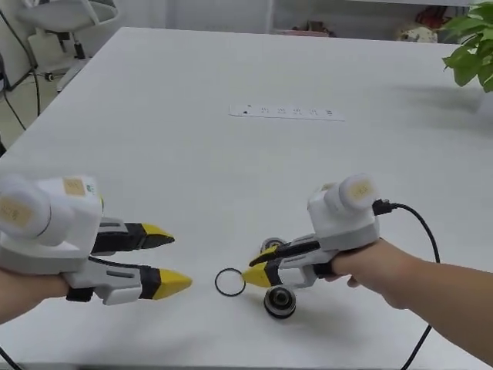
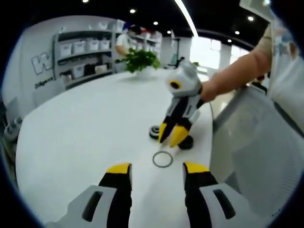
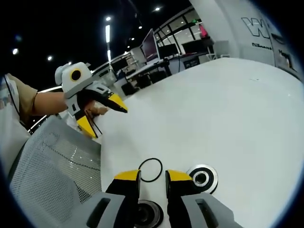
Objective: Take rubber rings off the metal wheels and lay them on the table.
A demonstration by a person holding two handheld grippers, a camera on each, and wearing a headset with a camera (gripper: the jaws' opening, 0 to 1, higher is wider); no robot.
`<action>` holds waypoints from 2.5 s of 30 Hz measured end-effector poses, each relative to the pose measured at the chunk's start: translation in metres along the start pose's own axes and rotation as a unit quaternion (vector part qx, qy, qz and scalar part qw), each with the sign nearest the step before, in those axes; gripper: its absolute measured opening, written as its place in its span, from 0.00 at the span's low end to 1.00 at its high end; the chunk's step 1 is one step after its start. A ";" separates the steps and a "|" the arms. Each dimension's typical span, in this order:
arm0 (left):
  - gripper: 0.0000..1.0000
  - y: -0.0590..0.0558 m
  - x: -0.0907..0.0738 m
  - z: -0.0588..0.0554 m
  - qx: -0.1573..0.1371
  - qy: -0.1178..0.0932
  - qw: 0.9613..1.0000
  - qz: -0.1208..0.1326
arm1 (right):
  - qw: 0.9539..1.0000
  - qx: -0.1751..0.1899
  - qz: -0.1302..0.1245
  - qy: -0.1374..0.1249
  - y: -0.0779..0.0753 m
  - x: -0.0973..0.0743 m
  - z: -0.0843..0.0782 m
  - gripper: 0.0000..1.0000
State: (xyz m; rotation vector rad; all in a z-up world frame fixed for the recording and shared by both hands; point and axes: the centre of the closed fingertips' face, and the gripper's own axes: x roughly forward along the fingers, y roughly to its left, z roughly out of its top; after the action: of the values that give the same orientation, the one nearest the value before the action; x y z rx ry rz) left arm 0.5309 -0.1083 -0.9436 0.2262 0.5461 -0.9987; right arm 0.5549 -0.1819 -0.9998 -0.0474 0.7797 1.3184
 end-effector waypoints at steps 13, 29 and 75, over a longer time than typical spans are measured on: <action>0.46 -0.008 0.008 0.016 0.015 -0.003 1.000 -0.017 | 0.999 -0.009 -0.007 -0.037 0.002 -0.036 0.016 0.40; 0.48 -0.026 0.032 0.036 0.040 -0.002 0.998 -0.048 | 0.999 -0.026 -0.011 -0.043 0.009 -0.071 0.005 0.78; 0.35 -0.071 0.108 0.014 0.076 0.059 0.986 -0.138 | 0.992 -0.125 -0.002 0.025 0.007 -0.048 -0.057 0.27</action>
State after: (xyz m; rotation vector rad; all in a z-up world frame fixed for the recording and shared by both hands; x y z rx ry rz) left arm 0.5207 -0.2314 -0.9843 0.3532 0.6213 -1.3047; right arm 0.5191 -0.2459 -1.0142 -0.2831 0.6523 1.4092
